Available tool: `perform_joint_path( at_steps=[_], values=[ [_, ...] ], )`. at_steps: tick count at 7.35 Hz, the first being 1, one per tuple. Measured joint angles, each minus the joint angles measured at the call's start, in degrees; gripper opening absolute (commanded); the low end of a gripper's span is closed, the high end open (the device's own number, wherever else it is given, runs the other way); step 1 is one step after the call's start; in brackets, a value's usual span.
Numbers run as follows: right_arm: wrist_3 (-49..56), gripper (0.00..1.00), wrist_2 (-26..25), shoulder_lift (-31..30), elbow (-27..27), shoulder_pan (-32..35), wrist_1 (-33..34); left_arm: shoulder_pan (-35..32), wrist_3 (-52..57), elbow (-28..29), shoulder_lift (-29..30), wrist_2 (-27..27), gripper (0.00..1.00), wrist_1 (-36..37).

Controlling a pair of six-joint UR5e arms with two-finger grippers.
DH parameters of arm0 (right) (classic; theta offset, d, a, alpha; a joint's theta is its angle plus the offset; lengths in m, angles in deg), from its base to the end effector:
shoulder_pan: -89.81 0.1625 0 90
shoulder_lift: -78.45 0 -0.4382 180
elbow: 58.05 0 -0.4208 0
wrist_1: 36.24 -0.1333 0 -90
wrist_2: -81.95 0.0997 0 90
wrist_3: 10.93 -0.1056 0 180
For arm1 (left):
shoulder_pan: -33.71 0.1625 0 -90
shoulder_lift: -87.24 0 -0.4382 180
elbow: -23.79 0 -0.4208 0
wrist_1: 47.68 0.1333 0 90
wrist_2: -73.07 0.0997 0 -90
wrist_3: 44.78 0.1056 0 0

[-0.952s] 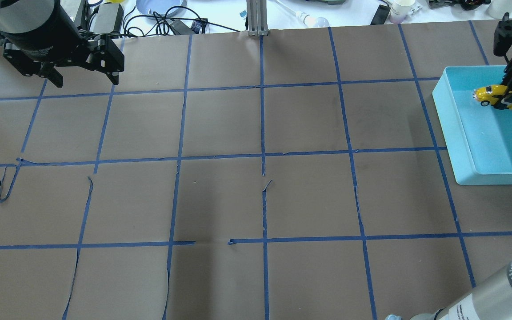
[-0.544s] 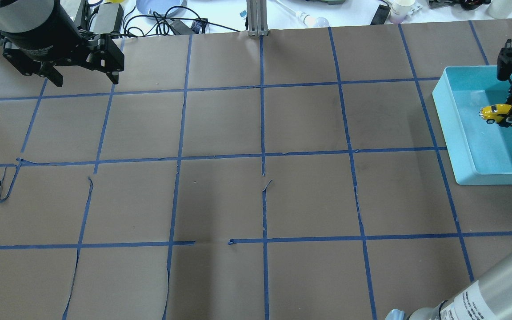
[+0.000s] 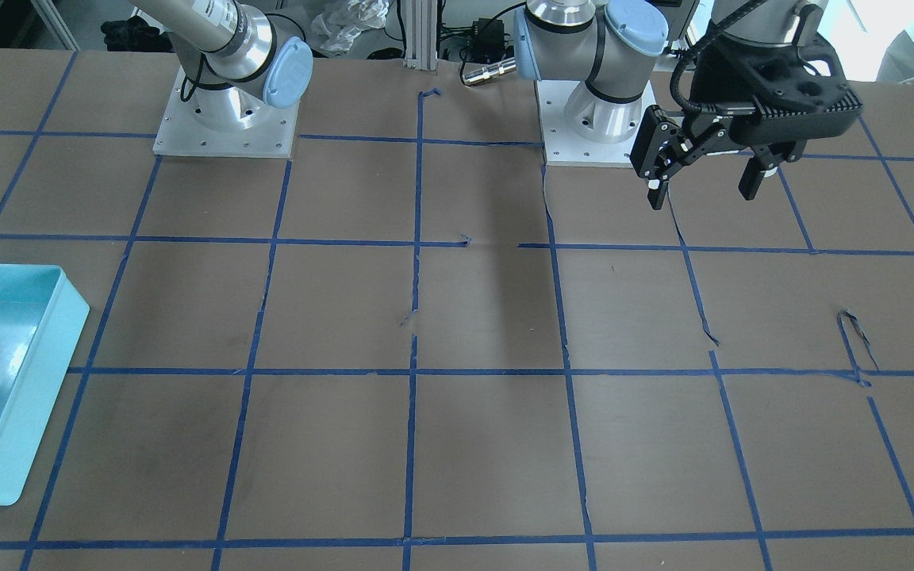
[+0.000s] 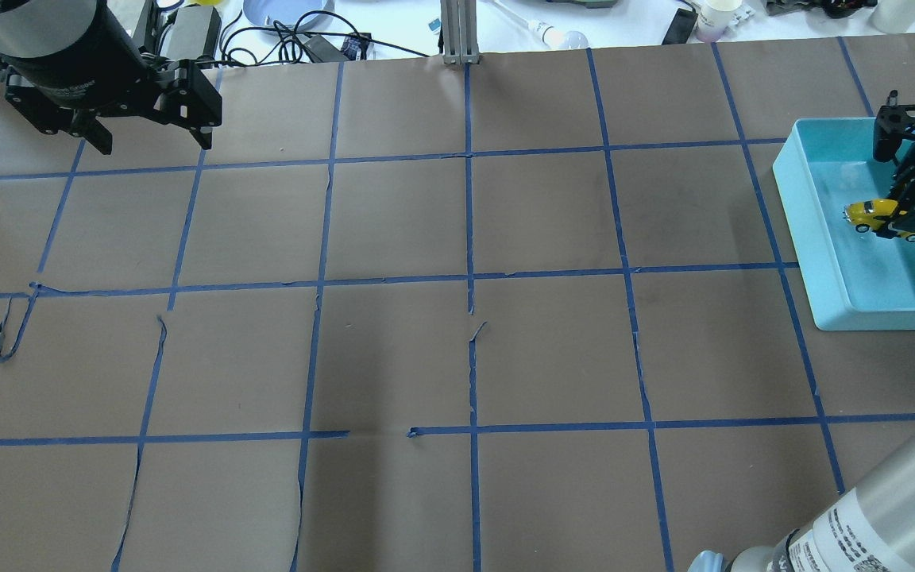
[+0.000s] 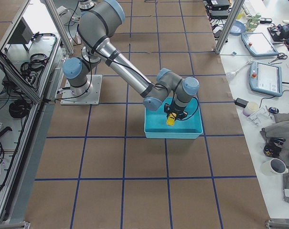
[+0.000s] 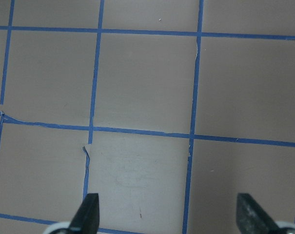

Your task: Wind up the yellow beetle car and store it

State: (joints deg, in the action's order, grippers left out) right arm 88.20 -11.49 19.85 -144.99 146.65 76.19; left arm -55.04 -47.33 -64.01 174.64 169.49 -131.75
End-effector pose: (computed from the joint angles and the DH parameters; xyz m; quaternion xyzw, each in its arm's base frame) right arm -0.2695 -0.6446 0.2217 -0.5447 0.8365 0.0483 0.0350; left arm -0.1102 -0.5195 0.5509 -0.0382 0.9933 -0.0940 0.0547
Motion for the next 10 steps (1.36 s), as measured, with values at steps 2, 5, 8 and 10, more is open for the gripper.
perform_joint_path(
  at_steps=[2, 5, 8, 10],
  values=[
    [-2.85, 1.00, 1.63, -1.90, 0.13, 0.02, -0.01, 0.04, 0.04, 0.03, 0.01, 0.00, 1.00, 0.04],
    [-23.92, 1.00, 1.63, -12.02, 0.15, 0.70, -8.48, -0.04, 0.00, 0.06, 0.02, 0.00, 1.00, 0.08],
    [-60.10, 1.00, 1.29, -21.47, 0.15, 5.64, -16.71, -0.05, 0.00, 0.04, 0.02, 0.00, 1.00, 0.05],
    [-78.91, 1.00, 1.50, -24.39, 0.06, 12.09, -18.37, -0.04, 0.06, 0.01, 0.02, 0.00, 1.00, 0.09]
  ],
)
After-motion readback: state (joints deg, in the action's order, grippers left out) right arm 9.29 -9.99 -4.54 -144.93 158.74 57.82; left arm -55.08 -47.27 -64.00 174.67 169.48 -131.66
